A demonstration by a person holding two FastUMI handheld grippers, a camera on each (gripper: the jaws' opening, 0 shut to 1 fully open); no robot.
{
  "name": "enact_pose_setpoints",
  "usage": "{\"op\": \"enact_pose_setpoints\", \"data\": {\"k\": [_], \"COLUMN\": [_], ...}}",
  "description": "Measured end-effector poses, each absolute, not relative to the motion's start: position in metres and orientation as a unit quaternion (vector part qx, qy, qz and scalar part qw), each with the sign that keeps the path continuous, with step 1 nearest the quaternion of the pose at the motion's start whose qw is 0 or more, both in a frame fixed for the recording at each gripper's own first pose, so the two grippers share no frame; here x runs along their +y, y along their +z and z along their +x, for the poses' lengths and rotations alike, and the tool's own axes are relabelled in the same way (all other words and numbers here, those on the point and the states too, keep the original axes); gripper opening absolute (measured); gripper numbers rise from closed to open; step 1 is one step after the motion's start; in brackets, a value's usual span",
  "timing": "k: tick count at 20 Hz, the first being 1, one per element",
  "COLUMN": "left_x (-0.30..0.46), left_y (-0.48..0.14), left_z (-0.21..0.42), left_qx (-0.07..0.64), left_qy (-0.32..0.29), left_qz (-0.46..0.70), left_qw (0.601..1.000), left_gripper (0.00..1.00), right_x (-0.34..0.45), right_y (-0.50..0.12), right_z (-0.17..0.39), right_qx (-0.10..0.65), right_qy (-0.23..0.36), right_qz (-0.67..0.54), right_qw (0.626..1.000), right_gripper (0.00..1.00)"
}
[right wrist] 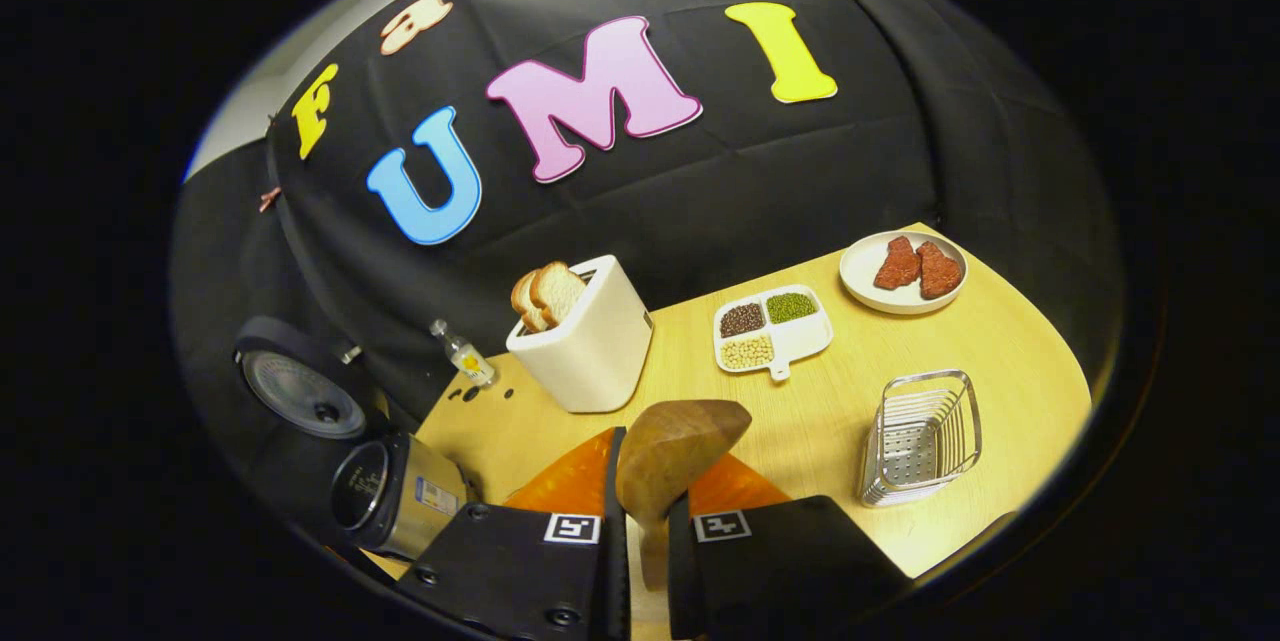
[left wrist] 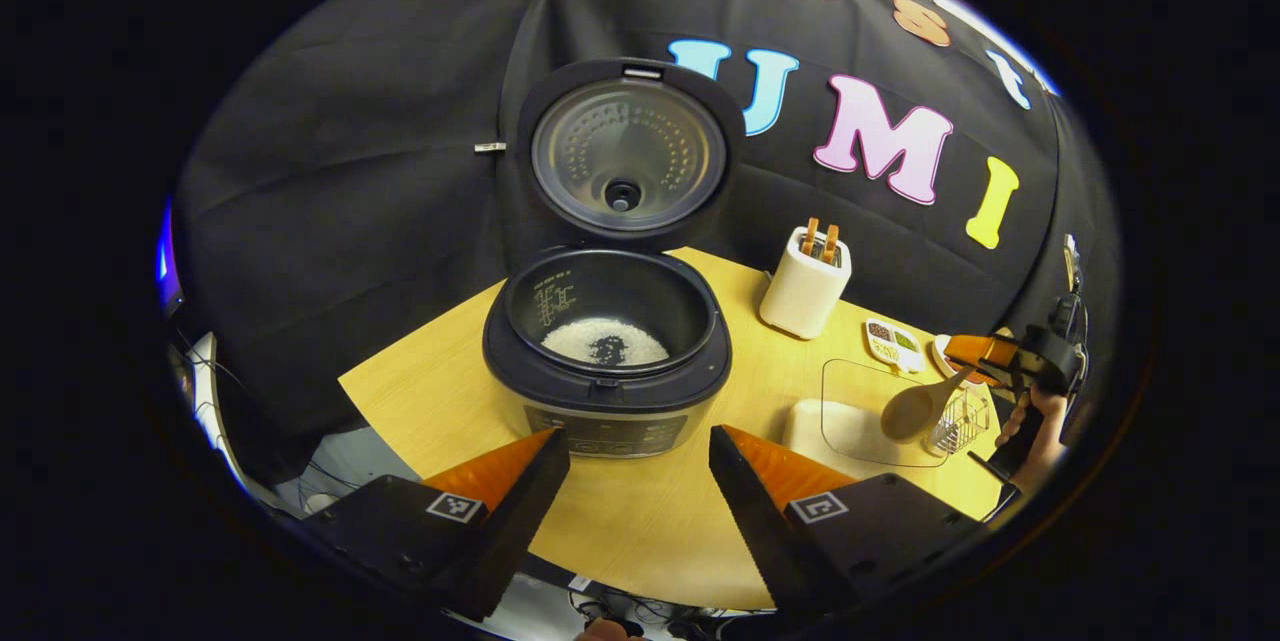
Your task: Close the left gripper, press the button to open the rice cooker; take a wooden spoon from the chopstick holder with the right hand, scoop a spoonful of rice and pour it into the rice cooker, then put the wooden spoon back into the chopstick holder.
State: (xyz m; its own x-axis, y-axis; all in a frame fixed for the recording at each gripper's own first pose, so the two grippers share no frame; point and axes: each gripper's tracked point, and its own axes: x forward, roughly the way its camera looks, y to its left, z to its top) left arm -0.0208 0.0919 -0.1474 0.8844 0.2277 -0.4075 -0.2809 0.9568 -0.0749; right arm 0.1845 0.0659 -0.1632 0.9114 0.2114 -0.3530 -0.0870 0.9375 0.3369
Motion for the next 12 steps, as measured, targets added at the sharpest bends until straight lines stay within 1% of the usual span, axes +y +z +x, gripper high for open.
{"op": "enact_pose_setpoints", "data": {"k": [4, 6, 10, 12], "left_x": [0.097, 0.101, 0.115, 0.123], "left_y": [-0.165, -0.166, -0.163, -0.160], "left_z": [-0.026, -0.028, -0.033, -0.036], "left_qx": [0.217, 0.219, 0.218, 0.217], "left_qy": [0.125, 0.118, 0.113, 0.112], "left_qz": [-0.083, -0.077, -0.070, -0.079], "left_qw": [0.965, 0.965, 0.967, 0.967], "left_gripper": [0.95, 0.96, 0.95, 0.96], "right_x": [0.073, 0.084, 0.111, 0.129], "right_y": [-0.179, -0.193, -0.198, -0.204], "right_z": [0.182, 0.176, 0.162, 0.154], "right_qx": [0.192, 0.204, 0.208, 0.226], "right_qy": [0.063, 0.068, 0.079, 0.086], "right_qz": [0.128, 0.122, 0.111, 0.125], "right_qw": [0.971, 0.969, 0.969, 0.962], "right_gripper": [0.19, 0.19, 0.19, 0.19]}}
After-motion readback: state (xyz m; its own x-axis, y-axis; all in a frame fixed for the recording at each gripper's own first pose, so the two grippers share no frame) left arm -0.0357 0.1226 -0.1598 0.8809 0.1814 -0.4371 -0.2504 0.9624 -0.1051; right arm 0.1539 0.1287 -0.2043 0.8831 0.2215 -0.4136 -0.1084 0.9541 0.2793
